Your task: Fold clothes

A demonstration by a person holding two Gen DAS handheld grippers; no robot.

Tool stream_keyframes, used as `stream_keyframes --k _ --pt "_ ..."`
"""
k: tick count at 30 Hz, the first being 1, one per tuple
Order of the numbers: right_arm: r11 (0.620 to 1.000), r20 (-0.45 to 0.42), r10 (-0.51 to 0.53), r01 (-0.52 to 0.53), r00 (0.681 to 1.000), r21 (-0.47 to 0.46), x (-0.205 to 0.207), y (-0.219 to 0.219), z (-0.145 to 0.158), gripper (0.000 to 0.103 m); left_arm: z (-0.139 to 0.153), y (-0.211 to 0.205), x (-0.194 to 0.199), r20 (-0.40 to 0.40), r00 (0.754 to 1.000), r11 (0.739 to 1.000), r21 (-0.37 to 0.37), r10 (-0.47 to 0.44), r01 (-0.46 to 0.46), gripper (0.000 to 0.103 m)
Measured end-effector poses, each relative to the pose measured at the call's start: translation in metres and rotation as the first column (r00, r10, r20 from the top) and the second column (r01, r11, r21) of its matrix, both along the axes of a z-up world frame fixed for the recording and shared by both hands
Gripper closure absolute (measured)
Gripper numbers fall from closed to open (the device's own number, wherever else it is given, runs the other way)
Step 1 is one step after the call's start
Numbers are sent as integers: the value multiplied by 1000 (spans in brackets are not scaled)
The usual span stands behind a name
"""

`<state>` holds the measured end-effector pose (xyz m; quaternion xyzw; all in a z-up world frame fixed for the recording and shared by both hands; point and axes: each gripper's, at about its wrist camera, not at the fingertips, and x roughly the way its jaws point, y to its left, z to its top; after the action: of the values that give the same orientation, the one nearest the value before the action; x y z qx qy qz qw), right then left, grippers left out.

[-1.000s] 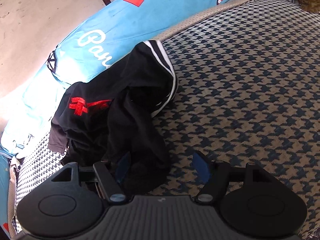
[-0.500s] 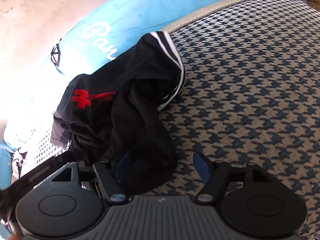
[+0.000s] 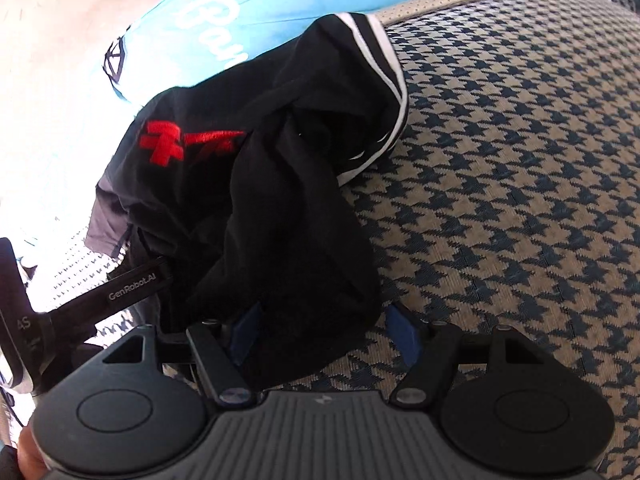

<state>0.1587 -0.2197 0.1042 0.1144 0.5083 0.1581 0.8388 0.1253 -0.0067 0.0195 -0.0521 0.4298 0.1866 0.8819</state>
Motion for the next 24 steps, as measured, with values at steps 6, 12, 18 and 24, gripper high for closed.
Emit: stream_keyframes --k 6,12,18,24 --pt "999 25 30 -30 999 -12 -1 7 -1 34 -2 0 -1 -3 1000 1000 8 0 0 0" --pt "997 54 55 -53 997 -50 -3 14 -2 69 -3 0 -8 -5 1000 999 33 6 -5 0" --pt "997 93 66 -63 993 -35 -7 14 4 89 -3 2 -20 -18 999 998 52 47 -46 0" --pt "1000 188 3 -2 982 -2 -13 -3 27 92 -4 4 -38 -43 997 998 27 58 -56 0"
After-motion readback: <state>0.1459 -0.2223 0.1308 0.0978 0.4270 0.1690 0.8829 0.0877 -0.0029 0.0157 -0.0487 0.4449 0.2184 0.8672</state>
